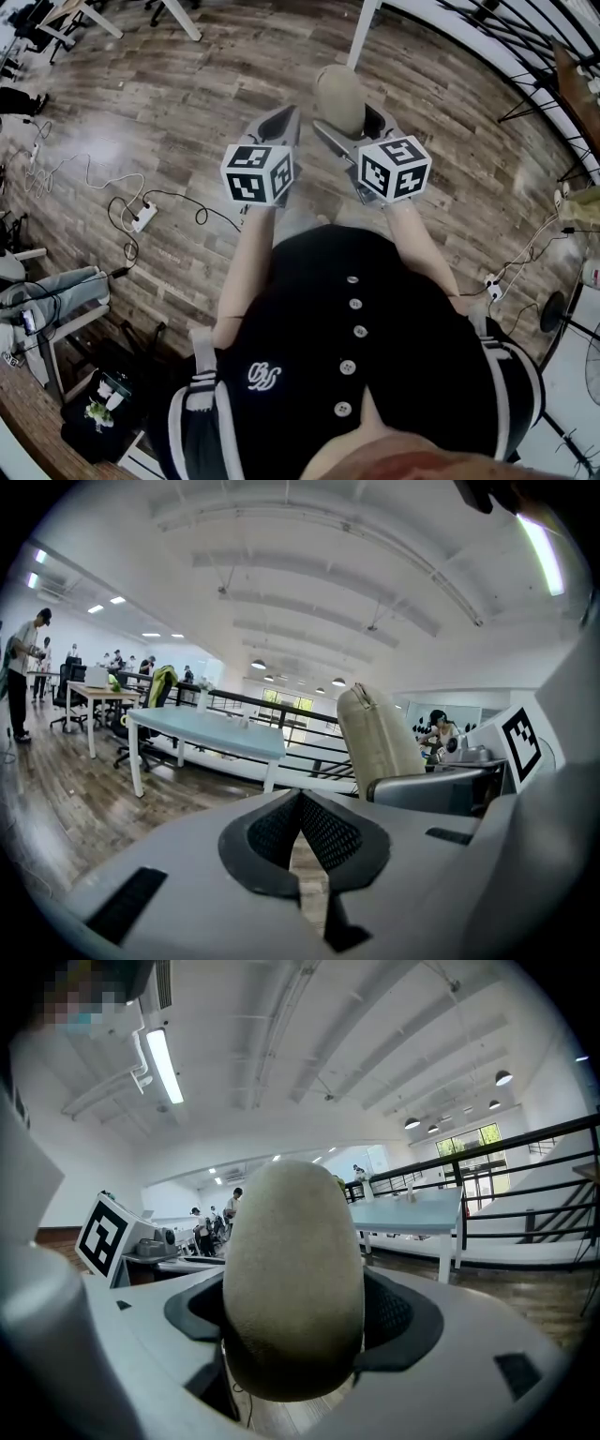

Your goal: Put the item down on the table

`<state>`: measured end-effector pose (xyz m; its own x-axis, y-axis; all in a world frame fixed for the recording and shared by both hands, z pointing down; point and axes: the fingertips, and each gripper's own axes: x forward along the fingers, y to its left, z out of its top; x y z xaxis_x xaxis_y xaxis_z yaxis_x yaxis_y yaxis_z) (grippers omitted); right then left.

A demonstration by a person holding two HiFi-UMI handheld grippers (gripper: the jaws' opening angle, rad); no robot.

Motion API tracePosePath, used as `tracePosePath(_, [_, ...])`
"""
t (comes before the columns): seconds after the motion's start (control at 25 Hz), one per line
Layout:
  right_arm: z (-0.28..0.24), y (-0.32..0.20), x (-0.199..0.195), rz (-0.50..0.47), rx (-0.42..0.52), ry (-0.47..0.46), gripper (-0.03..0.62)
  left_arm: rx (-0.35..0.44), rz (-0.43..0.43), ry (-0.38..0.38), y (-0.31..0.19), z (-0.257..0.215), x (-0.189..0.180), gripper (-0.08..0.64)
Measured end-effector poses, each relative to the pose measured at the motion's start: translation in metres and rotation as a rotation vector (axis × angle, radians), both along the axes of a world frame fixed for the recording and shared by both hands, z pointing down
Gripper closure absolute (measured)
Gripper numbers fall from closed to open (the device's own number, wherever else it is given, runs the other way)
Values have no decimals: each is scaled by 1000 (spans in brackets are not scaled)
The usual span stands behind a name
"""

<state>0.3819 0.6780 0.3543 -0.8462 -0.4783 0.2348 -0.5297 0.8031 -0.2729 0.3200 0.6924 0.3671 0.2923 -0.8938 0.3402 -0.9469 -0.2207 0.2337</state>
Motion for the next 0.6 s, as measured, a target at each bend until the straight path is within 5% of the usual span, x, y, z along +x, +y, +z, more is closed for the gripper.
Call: tracePosePath(0.6, [24, -50, -14, 2, -74, -7, 193, -61, 2, 11, -49, 26, -15, 554])
